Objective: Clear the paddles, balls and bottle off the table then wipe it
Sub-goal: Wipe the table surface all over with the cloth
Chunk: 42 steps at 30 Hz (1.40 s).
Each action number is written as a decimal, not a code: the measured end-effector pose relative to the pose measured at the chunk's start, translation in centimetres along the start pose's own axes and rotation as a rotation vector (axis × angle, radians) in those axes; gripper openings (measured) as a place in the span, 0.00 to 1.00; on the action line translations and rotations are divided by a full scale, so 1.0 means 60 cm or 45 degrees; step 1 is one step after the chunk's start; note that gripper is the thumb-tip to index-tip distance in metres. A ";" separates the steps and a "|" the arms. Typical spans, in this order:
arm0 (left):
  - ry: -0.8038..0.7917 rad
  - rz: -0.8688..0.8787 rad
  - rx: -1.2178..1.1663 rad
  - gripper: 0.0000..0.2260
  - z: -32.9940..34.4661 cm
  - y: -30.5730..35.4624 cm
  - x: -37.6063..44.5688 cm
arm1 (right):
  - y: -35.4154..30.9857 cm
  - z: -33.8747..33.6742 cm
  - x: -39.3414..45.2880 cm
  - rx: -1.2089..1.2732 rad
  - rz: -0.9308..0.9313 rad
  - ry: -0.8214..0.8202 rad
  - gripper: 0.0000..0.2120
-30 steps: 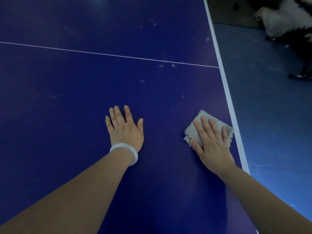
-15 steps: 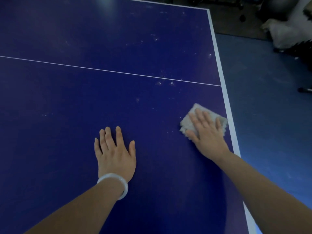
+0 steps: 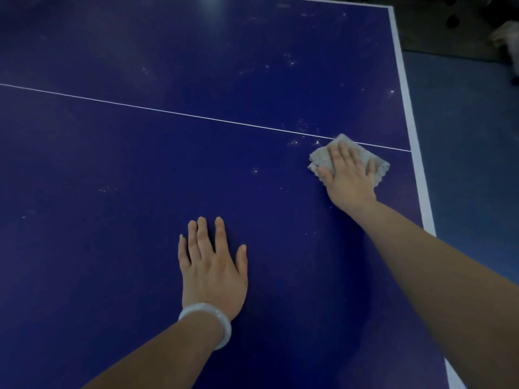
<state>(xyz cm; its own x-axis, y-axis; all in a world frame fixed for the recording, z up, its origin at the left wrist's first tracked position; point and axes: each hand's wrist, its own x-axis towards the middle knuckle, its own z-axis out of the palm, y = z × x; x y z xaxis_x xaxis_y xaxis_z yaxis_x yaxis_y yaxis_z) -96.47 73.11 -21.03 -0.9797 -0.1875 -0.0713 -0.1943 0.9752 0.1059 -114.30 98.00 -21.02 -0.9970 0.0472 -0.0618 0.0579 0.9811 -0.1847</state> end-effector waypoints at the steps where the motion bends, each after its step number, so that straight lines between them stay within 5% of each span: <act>1: 0.004 0.002 0.001 0.32 0.001 0.000 0.000 | 0.007 -0.006 0.011 0.034 0.080 0.008 0.30; 5: 0.002 -0.001 -0.012 0.33 -0.003 -0.001 -0.001 | -0.028 -0.030 0.081 0.208 0.353 -0.039 0.32; 11: -0.011 0.008 0.020 0.34 -0.006 0.002 0.001 | -0.228 0.024 0.072 -0.057 -0.241 -0.186 0.28; 15: -0.003 0.002 -0.018 0.34 -0.006 0.001 0.003 | -0.187 0.022 0.024 -0.092 -0.444 -0.209 0.28; 17: -0.008 0.006 -0.027 0.33 -0.004 0.000 0.001 | -0.098 0.007 0.019 -0.193 -0.364 -0.214 0.28; 20: -0.007 -0.003 -0.017 0.34 -0.002 0.000 0.002 | 0.040 -0.020 -0.004 -0.155 0.128 -0.092 0.27; 24: -0.002 0.002 0.001 0.34 -0.003 0.002 0.000 | 0.011 -0.021 -0.033 -0.016 0.653 -0.003 0.29; 26: 0.003 0.005 0.012 0.34 -0.004 0.003 0.000 | -0.084 0.000 -0.036 0.031 0.457 -0.042 0.28; 29: 0.016 0.006 0.025 0.32 -0.002 0.003 -0.001 | -0.220 0.040 -0.070 -0.017 -0.139 -0.096 0.30; 32: 0.027 0.001 0.008 0.33 -0.001 0.004 0.000 | -0.211 0.035 -0.092 -0.065 -0.319 -0.146 0.29; 34: 0.035 0.004 -0.003 0.33 0.000 0.004 0.000 | -0.132 0.025 -0.102 -0.046 -0.225 -0.133 0.29; 38: 0.034 0.002 -0.002 0.32 0.003 0.003 0.002 | 0.026 -0.011 -0.139 0.000 0.344 -0.048 0.29; 40: 0.030 0.006 0.006 0.32 0.001 0.004 0.000 | 0.007 -0.007 -0.160 -0.029 0.500 0.002 0.29; 42: 0.034 0.015 0.008 0.32 -0.001 0.005 0.000 | -0.065 0.012 -0.178 -0.028 0.347 0.032 0.29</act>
<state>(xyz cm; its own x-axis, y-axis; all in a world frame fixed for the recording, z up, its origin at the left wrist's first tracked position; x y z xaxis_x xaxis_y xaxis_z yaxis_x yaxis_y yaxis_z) -96.51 73.42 -20.94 -0.9830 -0.1787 -0.0432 -0.1822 0.9781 0.1004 -103.82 93.54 -20.34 -0.9457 0.3146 -0.0820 0.3236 0.9354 -0.1428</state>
